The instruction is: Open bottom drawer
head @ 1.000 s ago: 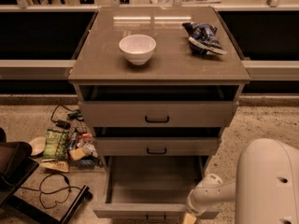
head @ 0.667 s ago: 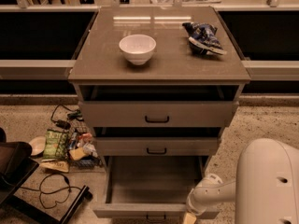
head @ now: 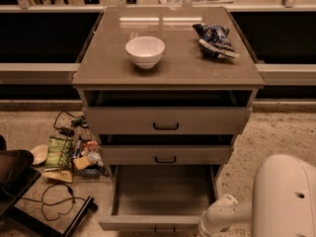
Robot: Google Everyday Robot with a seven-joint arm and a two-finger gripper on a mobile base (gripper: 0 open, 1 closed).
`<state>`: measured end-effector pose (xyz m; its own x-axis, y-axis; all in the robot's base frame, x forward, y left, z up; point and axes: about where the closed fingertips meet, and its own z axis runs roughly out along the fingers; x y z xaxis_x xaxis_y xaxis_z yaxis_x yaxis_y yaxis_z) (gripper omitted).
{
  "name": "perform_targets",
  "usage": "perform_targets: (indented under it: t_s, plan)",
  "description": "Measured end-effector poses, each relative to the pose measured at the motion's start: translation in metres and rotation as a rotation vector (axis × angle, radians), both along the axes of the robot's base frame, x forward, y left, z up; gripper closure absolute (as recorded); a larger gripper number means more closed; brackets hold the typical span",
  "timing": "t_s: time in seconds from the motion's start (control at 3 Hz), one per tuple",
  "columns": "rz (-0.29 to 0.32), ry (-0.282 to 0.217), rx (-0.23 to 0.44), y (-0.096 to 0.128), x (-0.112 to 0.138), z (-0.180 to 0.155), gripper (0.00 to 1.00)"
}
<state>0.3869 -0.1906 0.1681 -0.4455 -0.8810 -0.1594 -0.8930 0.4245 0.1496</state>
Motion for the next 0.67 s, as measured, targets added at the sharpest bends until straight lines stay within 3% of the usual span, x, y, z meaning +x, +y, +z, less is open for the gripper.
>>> perform_targets:
  t_s: [0.33,0.67]
  plan:
    - [-0.027,0.051,0.003,-0.0051,-0.0317,-0.0083,0.46]
    - [-0.027,0.051,0.003,-0.0051,-0.0317,-0.0083,0.69]
